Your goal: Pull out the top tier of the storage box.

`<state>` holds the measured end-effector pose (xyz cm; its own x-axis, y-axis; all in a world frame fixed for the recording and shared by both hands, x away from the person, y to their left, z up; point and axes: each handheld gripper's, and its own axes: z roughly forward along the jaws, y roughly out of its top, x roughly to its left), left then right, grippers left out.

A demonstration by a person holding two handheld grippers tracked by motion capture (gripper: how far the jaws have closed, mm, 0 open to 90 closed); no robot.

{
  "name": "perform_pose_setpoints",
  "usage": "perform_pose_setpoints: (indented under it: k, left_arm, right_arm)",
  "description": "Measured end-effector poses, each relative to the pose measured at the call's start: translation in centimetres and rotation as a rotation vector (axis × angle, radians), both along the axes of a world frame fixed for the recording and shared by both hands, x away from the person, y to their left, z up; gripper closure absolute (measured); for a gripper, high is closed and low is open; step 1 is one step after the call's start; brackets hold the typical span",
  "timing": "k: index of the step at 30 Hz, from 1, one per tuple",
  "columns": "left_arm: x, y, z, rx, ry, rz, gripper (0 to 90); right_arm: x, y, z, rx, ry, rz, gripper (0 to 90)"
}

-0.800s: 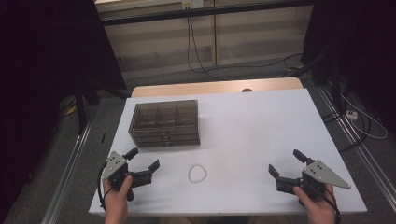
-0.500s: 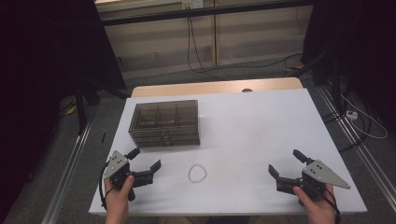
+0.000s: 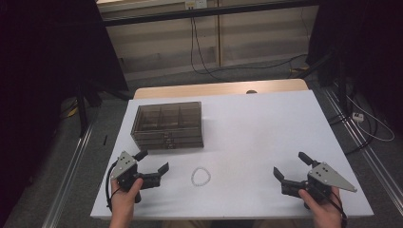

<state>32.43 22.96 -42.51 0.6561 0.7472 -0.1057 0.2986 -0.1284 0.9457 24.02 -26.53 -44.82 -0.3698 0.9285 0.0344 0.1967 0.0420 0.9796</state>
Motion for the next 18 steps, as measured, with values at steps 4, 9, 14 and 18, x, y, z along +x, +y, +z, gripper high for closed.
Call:
perform_pose_setpoints:
  k: [4, 9, 14, 18]
  left_arm:
    - [0.1, -0.4, 0.1, -0.002, 0.013, -0.008, 2.7]
    - [0.2, -1.0, 0.0, 0.007, 0.017, -0.026, 2.7]
    - [0.4, -1.5, 0.0, 0.022, 0.032, -0.021, 2.6]
    - [0.5, -1.9, 0.0, 0.023, 0.039, -0.032, 2.6]
  right_arm:
    - [0.0, 0.0, 0.0, -0.001, -0.002, 0.008, 1.0]
    - [0.0, 0.0, 0.0, -0.001, -0.001, 0.005, 1.1]
    - [0.0, -0.1, 0.0, 0.001, -0.004, 0.005, 1.0]
    - [0.0, -0.1, 0.1, 0.006, -0.005, 0.003, 1.1]
